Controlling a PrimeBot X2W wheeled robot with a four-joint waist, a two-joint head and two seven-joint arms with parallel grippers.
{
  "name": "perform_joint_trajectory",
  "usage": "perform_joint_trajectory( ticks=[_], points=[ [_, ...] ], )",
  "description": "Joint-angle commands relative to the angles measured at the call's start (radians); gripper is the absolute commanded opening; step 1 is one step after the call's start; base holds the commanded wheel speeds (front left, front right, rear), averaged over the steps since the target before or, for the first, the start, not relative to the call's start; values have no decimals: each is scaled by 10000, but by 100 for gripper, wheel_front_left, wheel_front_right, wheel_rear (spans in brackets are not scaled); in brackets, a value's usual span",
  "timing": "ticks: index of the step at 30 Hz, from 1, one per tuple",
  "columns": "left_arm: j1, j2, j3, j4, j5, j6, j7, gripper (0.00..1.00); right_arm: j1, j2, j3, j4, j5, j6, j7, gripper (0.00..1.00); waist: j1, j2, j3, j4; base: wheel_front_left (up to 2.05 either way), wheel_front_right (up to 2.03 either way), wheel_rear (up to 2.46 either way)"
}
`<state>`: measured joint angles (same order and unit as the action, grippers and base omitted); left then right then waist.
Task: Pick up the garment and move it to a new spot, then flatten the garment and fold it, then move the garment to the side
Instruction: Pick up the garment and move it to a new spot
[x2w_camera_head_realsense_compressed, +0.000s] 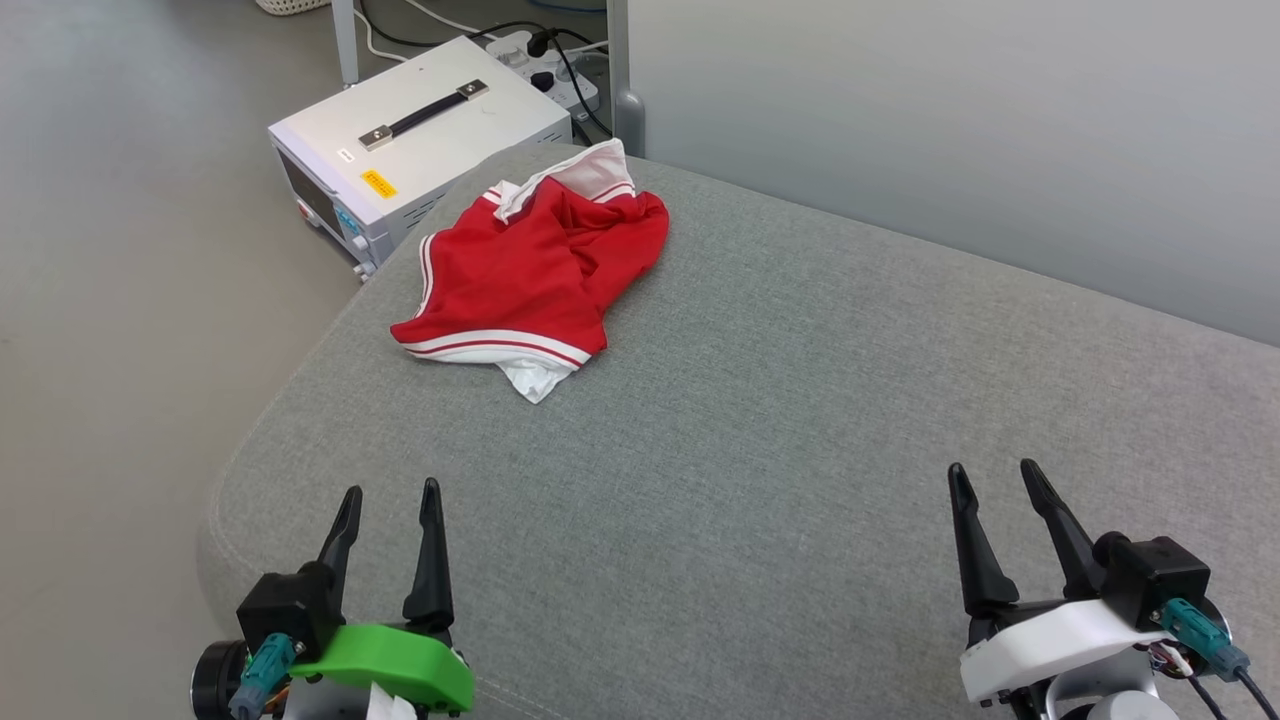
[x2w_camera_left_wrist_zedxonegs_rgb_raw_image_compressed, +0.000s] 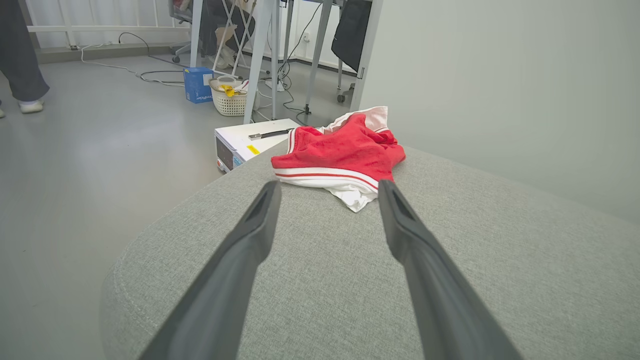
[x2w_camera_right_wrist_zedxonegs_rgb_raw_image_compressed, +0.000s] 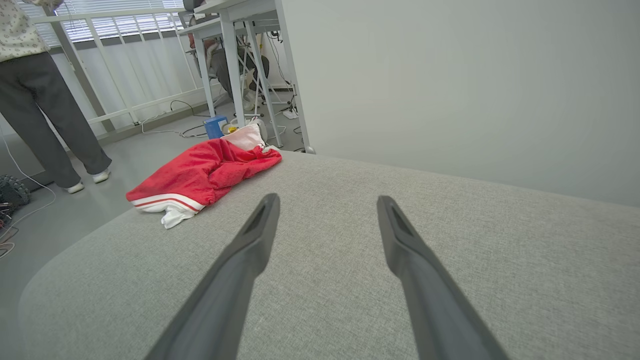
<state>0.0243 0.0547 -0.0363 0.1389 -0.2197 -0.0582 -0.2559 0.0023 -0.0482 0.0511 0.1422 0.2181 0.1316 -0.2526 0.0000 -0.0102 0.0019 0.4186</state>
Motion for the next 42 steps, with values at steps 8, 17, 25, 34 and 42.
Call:
perform_joint_trajectory(
  ticks=[8, 17, 25, 34, 42],
  points=[
    [59, -45, 7, -32, -447, -31, -59, 100, -8, -20, 40, -26, -117, -9, -91, 100, 0, 102, 297, -273, 0, 0, 0],
    [-2031, 107, 7, 1436, -169, -544, -59, 100, -626, -20, 71, -218, -597, -9, -92, 100, 0, 102, 1878, -1294, 0, 0, 0],
    [-5337, 1965, -577, 3286, -1303, -717, 1573, 100, -1395, -20, 261, -486, -795, -9, -92, 100, 0, 102, 3423, -2647, 0, 0, 0],
    [-7833, 4951, -1989, 3499, -4691, -723, 6629, 100, -1944, -20, 435, -665, -580, -9, -92, 100, 0, 102, 4612, -3819, 0, 0, 0],
    [-8667, 6167, -2081, 3510, -6464, -607, 9162, 100, -2330, -20, 1005, -740, -266, -9, -92, 100, 0, 102, 5344, -4639, 0, 0, 0]
  ],
)
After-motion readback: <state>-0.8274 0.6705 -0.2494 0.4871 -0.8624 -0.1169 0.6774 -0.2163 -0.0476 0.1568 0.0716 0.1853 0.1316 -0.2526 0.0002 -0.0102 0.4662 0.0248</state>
